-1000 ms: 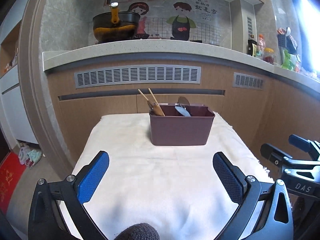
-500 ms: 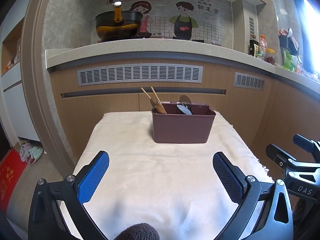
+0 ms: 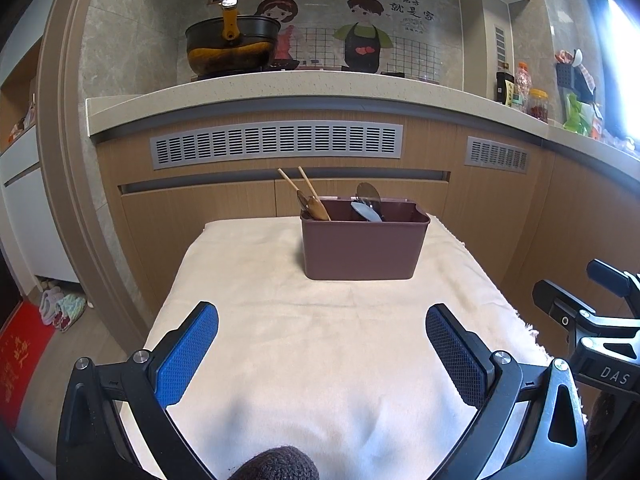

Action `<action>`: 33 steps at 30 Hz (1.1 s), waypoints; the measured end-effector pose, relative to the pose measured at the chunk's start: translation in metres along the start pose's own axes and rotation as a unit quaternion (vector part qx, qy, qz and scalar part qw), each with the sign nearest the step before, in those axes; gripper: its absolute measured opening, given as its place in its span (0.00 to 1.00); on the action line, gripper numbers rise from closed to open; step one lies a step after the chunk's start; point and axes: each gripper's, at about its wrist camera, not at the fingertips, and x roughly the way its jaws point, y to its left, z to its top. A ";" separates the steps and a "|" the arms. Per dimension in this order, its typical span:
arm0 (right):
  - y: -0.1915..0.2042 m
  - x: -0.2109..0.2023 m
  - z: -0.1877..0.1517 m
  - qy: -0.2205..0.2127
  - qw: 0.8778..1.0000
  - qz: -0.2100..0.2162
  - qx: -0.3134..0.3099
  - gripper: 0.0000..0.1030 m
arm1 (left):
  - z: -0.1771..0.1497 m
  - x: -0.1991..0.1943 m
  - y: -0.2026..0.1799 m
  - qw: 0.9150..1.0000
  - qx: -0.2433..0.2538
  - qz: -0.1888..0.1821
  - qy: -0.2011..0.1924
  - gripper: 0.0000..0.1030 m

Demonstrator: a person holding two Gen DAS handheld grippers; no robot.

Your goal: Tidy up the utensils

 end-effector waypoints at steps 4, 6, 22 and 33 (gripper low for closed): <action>0.001 0.000 0.000 0.000 1.000 0.000 0.000 0.99 | -0.001 0.000 -0.001 1.000 0.001 0.000 0.001 1.00; 0.001 -0.001 0.000 0.000 1.000 0.000 0.000 1.00 | -0.001 0.000 -0.001 1.000 0.000 0.000 0.000 1.00; 0.002 -0.001 0.001 -0.002 1.000 -0.001 -0.001 1.00 | -0.003 -0.001 -0.002 1.000 0.002 -0.002 -0.002 1.00; -0.002 -0.004 0.001 -0.004 1.000 0.002 -0.001 1.00 | -0.004 -0.005 -0.003 1.000 0.004 0.001 -0.007 1.00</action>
